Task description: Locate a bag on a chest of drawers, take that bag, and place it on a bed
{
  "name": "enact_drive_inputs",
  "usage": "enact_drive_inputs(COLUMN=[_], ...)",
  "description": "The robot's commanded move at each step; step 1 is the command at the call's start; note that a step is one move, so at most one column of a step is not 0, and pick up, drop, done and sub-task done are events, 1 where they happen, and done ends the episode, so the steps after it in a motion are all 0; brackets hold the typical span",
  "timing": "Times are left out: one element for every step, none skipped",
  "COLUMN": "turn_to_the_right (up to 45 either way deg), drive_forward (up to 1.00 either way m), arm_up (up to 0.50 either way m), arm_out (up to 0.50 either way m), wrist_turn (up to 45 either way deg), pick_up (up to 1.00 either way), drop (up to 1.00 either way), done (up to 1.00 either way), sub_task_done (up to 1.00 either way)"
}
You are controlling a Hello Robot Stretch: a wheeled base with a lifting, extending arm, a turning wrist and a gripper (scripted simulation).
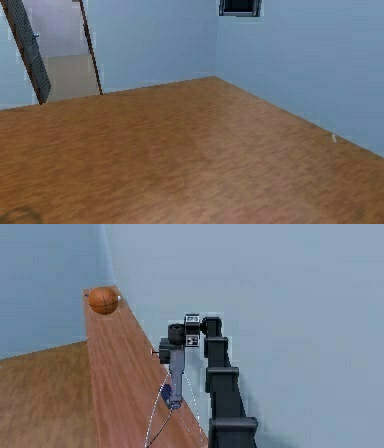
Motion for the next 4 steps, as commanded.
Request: enact_drive_inputs(turn_to_the_right=[0.0, 0.0, 0.0, 0.0], drive_forward=[0.00, 0.00, 0.00, 0.00], arm_up=[0.00, 0.00, 0.00, 0.00], arm_out=[0.00, 0.00, 0.00, 0.00], wrist_turn=[45.0, 45.0, 45.0, 27.0], pick_up=[0.00, 0.00, 0.00, 0.00], drop=[0.00, 0.00, 0.00, 0.00], done=[0.00, 0.00, 0.00, 0.00], sub_task_done=[0.00, 0.00, 0.00, 0.00])
